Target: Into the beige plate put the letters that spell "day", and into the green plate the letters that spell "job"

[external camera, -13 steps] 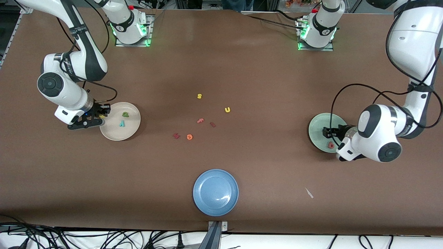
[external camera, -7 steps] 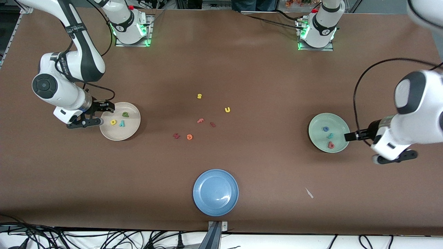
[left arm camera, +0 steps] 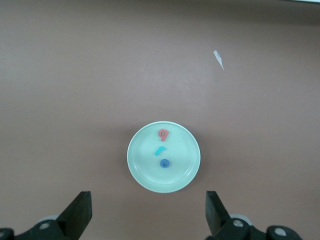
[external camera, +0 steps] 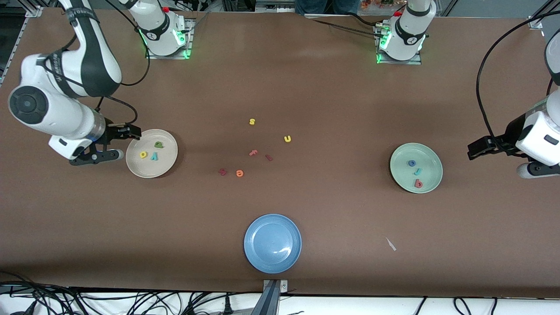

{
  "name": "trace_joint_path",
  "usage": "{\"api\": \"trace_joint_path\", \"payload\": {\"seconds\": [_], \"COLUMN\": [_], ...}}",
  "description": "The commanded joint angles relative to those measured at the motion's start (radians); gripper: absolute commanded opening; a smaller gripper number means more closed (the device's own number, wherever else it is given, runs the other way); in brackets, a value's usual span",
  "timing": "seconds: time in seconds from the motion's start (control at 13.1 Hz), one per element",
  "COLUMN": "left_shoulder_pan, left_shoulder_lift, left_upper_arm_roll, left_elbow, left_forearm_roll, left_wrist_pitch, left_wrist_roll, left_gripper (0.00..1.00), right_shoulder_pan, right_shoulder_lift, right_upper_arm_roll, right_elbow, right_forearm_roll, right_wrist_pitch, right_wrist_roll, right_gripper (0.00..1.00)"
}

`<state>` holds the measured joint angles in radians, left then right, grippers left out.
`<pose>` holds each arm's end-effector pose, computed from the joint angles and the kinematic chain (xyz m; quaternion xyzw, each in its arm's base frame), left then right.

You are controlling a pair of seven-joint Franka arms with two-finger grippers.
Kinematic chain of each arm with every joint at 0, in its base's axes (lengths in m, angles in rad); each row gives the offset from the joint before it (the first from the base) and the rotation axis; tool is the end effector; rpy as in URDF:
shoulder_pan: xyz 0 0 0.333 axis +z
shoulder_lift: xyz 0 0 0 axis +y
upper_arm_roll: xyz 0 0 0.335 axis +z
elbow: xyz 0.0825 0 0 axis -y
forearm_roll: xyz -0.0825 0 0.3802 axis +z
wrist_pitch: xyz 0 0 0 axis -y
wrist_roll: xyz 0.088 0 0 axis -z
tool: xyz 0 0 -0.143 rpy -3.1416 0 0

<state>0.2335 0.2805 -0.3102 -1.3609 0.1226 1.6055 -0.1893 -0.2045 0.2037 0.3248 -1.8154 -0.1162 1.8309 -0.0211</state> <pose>0.6382 -0.0062 0.5484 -0.9980 -0.0586 0.0089 0.0202 0.5845 0.0489 0.4028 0.9918 0.0899 -0.0868 0.0265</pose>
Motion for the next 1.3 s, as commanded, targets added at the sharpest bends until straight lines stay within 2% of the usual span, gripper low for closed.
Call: {"api": "trace_joint_path", "payload": {"seconds": [0.0,0.15,0.38,0.54,0.69,0.77,0.92,1.22], "left_shoulder_pan": [-0.011,-0.019,-0.034,-0.03,-0.023,-0.025,-0.033,-0.109], "left_shoulder_lift": [0.008,0.009,0.009,0.011,0.011,0.006,-0.029,-0.061], "left_upper_arm_roll": [-0.006,-0.007,-0.018,-0.02,-0.018,-0.018,0.002,0.069], "left_elbow": [0.057,0.057,0.062,0.062,0.062,0.062,0.059,0.034], "left_forearm_roll": [0.014,0.014,0.009,-0.014,-0.072,-0.075,-0.134,-0.136], "left_wrist_pitch": [-0.047,-0.045,-0.044,-0.033,-0.015,-0.007,-0.01,-0.013], "left_wrist_roll": [0.041,0.041,0.039,0.041,0.041,0.039,0.042,0.042], "left_gripper": [1.0,1.0,1.0,1.0,1.0,1.0,1.0,1.0], "right_shoulder_pan": [0.0,0.037,0.121,0.137,0.181,0.236,0.252,0.26], "right_shoulder_lift": [-0.003,-0.012,-0.026,-0.03,-0.088,-0.107,-0.113,-0.113], "right_upper_arm_roll": [0.005,-0.018,-0.148,-0.202,-0.271,-0.332,-0.346,-0.336], "right_elbow": [0.157,0.206,0.238,0.263,0.246,0.243,0.234,0.217], "right_forearm_roll": [0.024,0.023,0.029,0.088,0.105,0.107,0.107,0.107], "right_wrist_pitch": [-0.154,-0.221,-0.243,-0.28,-0.294,-0.329,-0.334,-0.318], "right_wrist_roll": [-0.005,-0.022,-0.098,-0.111,-0.123,-0.123,-0.119,-0.109], "right_gripper": [0.98,0.98,0.98,0.98,0.99,0.99,0.99,0.99]}}
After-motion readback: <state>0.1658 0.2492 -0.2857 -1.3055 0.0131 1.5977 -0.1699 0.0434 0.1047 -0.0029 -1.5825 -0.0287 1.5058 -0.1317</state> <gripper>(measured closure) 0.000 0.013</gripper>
